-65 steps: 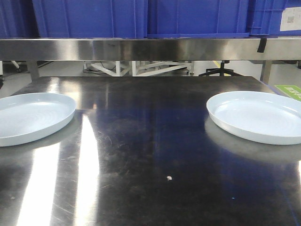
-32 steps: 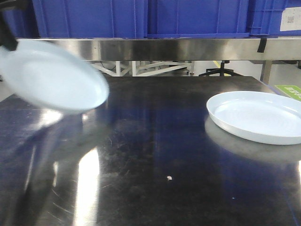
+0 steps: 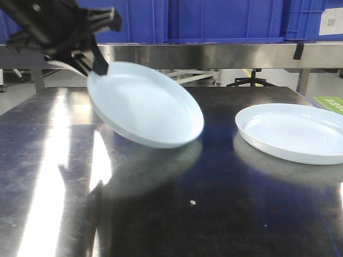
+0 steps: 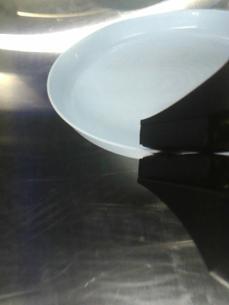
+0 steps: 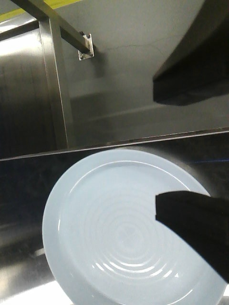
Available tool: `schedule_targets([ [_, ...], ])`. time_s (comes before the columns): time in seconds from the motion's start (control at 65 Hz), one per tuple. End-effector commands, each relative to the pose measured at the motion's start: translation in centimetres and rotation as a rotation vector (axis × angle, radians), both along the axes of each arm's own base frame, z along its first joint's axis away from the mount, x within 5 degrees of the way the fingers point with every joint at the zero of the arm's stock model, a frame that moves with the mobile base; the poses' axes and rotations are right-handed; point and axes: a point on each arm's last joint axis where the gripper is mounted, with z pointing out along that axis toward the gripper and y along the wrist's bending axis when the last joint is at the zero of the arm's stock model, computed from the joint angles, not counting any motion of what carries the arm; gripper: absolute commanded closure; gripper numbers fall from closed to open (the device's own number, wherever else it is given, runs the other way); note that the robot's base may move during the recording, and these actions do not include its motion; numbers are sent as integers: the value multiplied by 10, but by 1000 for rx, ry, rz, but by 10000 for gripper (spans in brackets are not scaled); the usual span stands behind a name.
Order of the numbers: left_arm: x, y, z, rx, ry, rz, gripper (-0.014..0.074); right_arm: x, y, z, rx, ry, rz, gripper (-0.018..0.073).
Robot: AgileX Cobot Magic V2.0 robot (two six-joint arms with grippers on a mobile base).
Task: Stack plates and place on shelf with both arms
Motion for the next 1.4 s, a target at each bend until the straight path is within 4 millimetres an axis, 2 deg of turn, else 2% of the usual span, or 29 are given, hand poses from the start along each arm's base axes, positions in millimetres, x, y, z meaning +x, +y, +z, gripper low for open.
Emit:
schedule_targets([
  [0.0, 8, -8, 21, -68, -106, 12, 499, 5, 0, 18, -9, -101, 7, 59],
  [0.185, 14, -13, 2, -38, -61, 4, 477, 5, 0, 18, -9, -101, 7, 59],
  [0.246, 15, -13, 0, -15, -59, -7, 393, 5, 0, 18, -9, -101, 7, 59],
  [0.369, 15, -12, 0, 5, -69, -18, 163, 5, 0, 18, -9, -101, 7, 59],
  [0.416, 16, -11, 1, 5, -68, -14, 143, 5, 0, 18, -9, -101, 7, 59],
  [0.477, 16, -8, 2, 11, -52, -13, 162, 5, 0, 18, -9, -101, 7, 59],
  [0.539, 17, -6, 8, 14, -40, -10, 235, 5, 0, 18, -9, -101, 7, 59],
  [0.677, 14, 5, 36, -3, -79, 6, 532, 5, 0, 18, -9, -101, 7, 59],
  [0.723, 11, 10, 48, -15, -110, 15, 491, 5, 0, 18, -9, -101, 7, 59],
  [0.908, -10, 46, 95, 0, -235, 67, 510, 5, 0, 18, -9, -101, 7, 59],
  [1.016, -27, 71, 107, 47, -288, 103, 510, 5, 0, 18, -9, -101, 7, 59],
  [1.154, -56, 100, 104, 53, -343, 174, 510, 4, 0, 18, -9, -94, 7, 59],
  [1.308, -91, 121, 77, 51, -358, 238, 510, 4, 0, 17, -9, -89, 6, 59],
  [1.385, -110, 127, 56, 62, -328, 246, 510, 4, 0, 17, -9, -88, 6, 59],
])
